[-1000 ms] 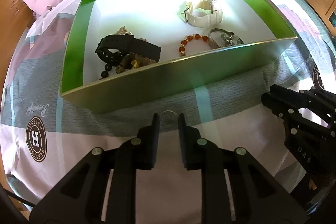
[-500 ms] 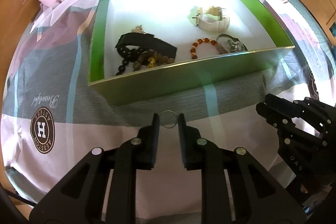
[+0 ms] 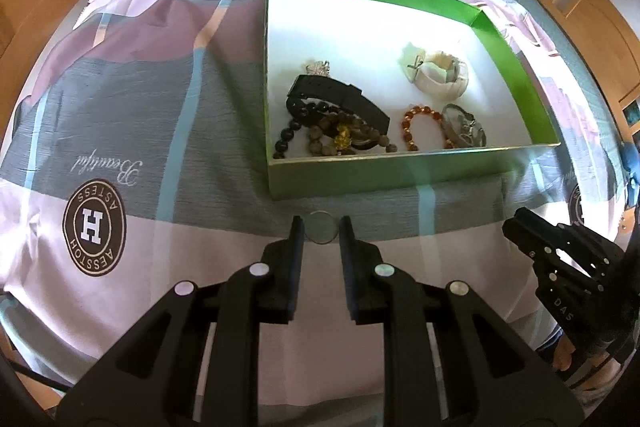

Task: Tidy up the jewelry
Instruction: 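Carry both rings into the green box and open both tools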

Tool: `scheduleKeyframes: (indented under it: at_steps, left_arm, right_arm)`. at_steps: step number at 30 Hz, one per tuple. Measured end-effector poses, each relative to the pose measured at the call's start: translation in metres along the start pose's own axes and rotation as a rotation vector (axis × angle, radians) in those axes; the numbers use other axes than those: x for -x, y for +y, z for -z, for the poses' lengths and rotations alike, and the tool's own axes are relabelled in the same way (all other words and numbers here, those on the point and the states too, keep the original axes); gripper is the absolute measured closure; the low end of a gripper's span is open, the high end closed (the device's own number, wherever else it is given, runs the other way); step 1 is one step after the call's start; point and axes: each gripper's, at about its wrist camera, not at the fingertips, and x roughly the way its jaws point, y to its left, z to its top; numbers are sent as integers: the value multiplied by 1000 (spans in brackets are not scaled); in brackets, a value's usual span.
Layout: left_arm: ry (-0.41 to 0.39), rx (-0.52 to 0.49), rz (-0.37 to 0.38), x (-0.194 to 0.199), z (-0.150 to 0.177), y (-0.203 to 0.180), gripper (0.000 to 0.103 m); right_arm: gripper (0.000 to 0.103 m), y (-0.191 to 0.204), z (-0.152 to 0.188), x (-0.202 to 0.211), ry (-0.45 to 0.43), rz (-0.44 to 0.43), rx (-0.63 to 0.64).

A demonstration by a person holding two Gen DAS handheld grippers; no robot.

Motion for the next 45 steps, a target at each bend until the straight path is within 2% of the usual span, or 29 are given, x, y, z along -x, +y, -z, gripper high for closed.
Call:
scheduleKeyframes:
  at_steps: [6, 15, 23, 29, 32, 36, 40, 45]
  left_arm:
    - [-22, -60, -19, 2, 4, -16, 85]
    - [-210, -162, 35, 36, 6, -39, 85]
    - [-260, -126, 6, 40, -8, -35, 85]
    - [-298, -104, -22, 49, -47, -29, 85]
    - [-302, -118, -35, 46, -68, -32, 85]
    - [-281, -134, -45, 24, -82, -39, 85]
    - [-229, -125, -47, -2, -83, -37, 85]
    - [-202, -100, -53, -12, -83, -31, 85]
  right_arm:
    - [83, 8, 1, -3, 3, 3, 24]
    - [83, 11, -6, 8, -32, -6, 35]
    - [83, 7, -34, 32, -112, -13, 38]
    - [83, 2, -76, 48, -195, 10, 21]
    - [83, -1, -96, 42, -211, 31, 22]
    - [83, -6, -107, 12, -159, 44, 6]
    - [83, -4, -103, -18, -104, 56, -3]
    - [83, -1, -95, -31, -74, 71, -10]
